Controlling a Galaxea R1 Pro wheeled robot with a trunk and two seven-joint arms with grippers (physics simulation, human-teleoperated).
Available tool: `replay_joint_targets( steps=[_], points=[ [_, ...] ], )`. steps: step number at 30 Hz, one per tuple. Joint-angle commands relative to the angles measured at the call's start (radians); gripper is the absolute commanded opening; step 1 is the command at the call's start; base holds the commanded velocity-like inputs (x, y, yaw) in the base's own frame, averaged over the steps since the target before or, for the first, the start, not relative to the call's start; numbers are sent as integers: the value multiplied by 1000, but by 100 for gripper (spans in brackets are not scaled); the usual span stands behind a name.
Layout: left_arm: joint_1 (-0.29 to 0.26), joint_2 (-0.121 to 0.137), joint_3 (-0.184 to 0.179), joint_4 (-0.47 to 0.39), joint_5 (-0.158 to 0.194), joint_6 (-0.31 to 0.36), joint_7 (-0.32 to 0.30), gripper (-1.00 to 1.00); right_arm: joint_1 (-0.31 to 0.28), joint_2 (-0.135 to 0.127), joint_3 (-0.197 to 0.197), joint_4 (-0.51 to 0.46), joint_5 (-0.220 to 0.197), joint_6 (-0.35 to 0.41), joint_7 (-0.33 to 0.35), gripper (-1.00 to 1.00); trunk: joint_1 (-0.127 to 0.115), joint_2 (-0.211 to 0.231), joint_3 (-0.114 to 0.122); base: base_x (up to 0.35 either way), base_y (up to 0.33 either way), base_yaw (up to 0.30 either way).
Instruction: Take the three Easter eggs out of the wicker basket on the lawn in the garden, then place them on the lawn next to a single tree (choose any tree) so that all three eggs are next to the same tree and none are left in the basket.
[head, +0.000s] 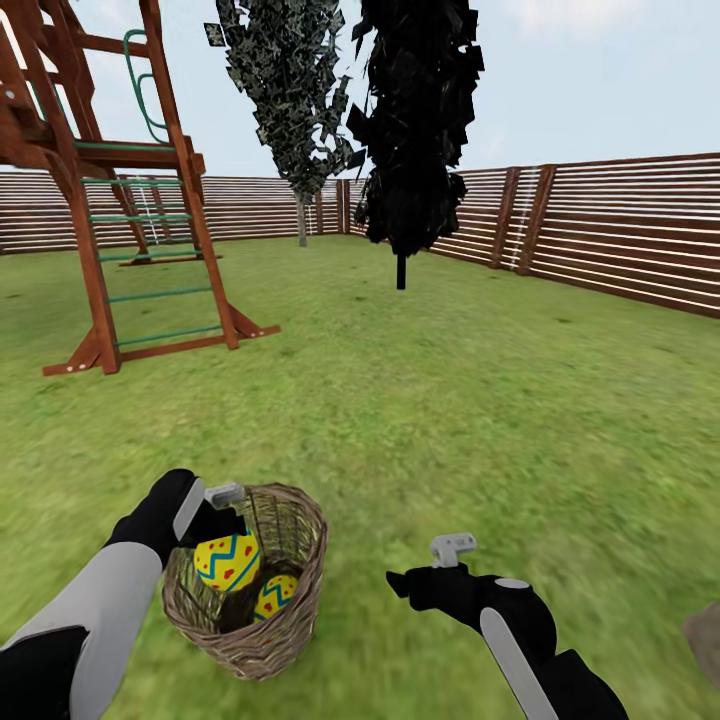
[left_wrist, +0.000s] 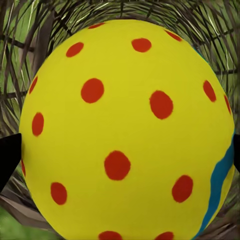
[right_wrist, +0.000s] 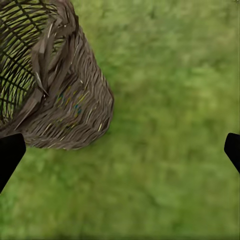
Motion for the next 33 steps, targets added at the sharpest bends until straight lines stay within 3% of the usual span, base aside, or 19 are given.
replay_joint_targets(
  steps=[1, 21, 26, 33],
  points=[
    [0, 0, 2, -1, 7, 4, 6, -100, -1, -1, 2, -1, -10, 3, -10, 100, -4, 7, 2, 0, 0, 0],
    [0, -29, 2, 3, 3, 4, 7, -100, -1, -1, 2, 2, -10, 3, -18, 100, -81, 147, 65, 0, 0, 0],
    [0, -29, 2, 4, 3, 4, 7, -100, -1, -1, 2, 2, -10, 3, -17, 100, -81, 147, 65, -18, 0, 0],
    [0, -29, 2, 3, 2, 4, 8, -100, -1, -1, 2, 2, -10, 3, -16, 100, -81, 147, 65, -290, 0, 0]
  ],
)
